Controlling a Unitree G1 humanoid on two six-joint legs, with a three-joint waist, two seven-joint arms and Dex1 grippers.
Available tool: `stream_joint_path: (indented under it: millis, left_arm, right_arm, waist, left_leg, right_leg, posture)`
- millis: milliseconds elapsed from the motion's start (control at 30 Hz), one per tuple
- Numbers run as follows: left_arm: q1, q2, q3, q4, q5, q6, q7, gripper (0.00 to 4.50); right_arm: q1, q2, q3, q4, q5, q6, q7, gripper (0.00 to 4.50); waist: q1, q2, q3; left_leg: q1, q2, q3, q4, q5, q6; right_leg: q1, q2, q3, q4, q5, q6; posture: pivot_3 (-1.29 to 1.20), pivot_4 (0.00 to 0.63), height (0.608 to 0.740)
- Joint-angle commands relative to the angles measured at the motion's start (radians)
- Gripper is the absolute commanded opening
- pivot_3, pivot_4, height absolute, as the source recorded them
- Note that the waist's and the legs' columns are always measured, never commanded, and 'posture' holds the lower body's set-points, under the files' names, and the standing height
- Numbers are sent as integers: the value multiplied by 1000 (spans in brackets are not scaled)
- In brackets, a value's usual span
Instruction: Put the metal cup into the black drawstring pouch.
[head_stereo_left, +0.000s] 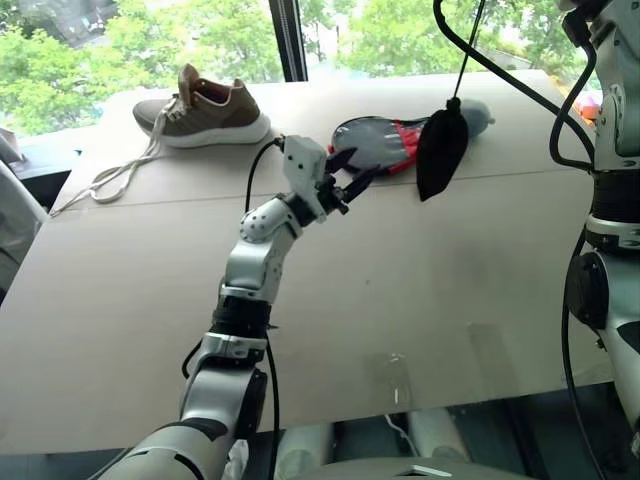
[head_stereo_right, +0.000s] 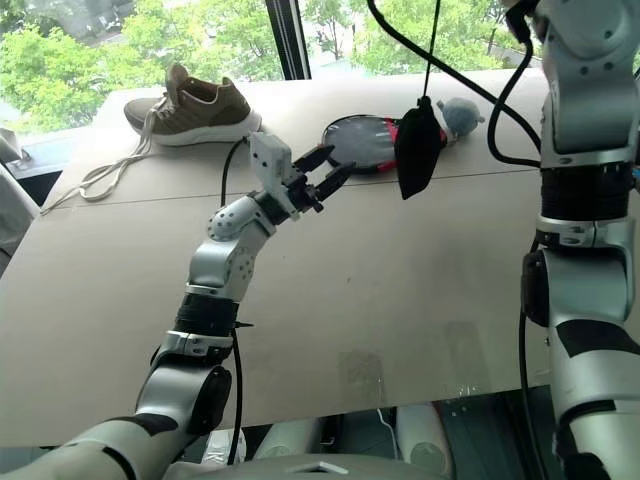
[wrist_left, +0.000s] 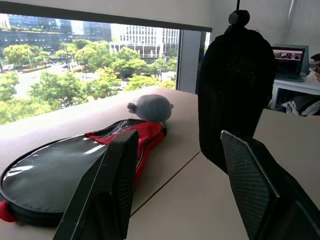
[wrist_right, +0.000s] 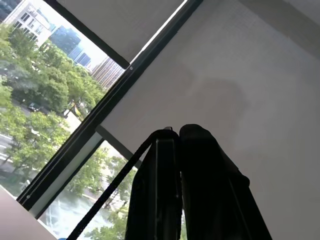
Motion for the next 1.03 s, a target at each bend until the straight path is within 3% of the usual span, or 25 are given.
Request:
stream_joint_path:
  millis: [33,200,333,367,400,567,633,767,1033]
  left_arm:
    - [25,69,70,-36,-27,13,-5,2708]
    - [117,197,107,-33,-16,43,-37,2708]
    - [239,241,101,-93,-24,55,-65,2708]
    - [276,253,94,-121,-24,62,-76,2848]
    - [318,270,84,-152,-17,65,-88,2848]
    - [520,333,76,-325,-55,135,-150,2848]
    - [616,353,73,-418,-83,176,-173,2848]
    - [766,376,68,-530,-77,186,-175,2848]
    - [782,345,133,-559,-112,206,-104,2848]
  right_arm:
    - [3,20,-43,-117,111,94,34,0]
    - [205,-72,-71,-240,191,261,126,0]
    - [591,-254,-46,-359,257,377,346,0]
    - [712,-321,-32,-407,290,403,442,675]
    - [828,-368,-35,-451,322,411,515,1022]
    - [1121,-444,-118,-500,379,429,592,3033]
    - [1214,-435,-160,-467,400,375,628,3033]
    - [1296,-311,-260,-292,455,151,699,3033]
    - [1262,-229,-341,-145,531,54,713,3033]
  waist:
    - [-4,0,0]
    - [9,-4,-3]
    - [31,-7,-6]
    - [38,-6,-6]
    - [42,-5,-6]
    - [18,-3,-6]
    - [11,-3,-6]
    - [13,-3,-5]
    - [20,0,-4]
  left_leg:
    - [0,0,0,0,0,0]
    - [0,-1,-1,0,0,0]
    - [-1,-2,-4,0,-1,2]
    - [-1,-2,-4,0,-2,3]
    - [-2,-2,-3,1,-3,4]
    - [-2,0,1,0,-3,4]
    - [4,1,2,-1,-6,9]
    - [26,5,1,-3,-8,12]
    - [32,7,1,-2,-8,12]
  right_leg:
    - [-1,0,0,1,0,0]
    - [1,-1,-2,-1,0,0]
    - [4,-4,-4,-5,0,0]
    - [4,-5,-5,-6,0,0]
    - [3,-6,-5,-6,0,0]
    - [1,-5,-2,-5,0,0]
    - [6,-5,-2,-5,0,0]
    - [31,-3,-5,-11,-1,-1]
    - [38,-4,-11,-13,0,-1]
  posture:
    - [0,150,740]
    - [0,150,740]
    - [0,150,740]
    - [0,150,740]
    - [0,150,740]
    - [0,150,740]
    - [0,150,740]
    - [0,150,740]
    - [0,150,740]
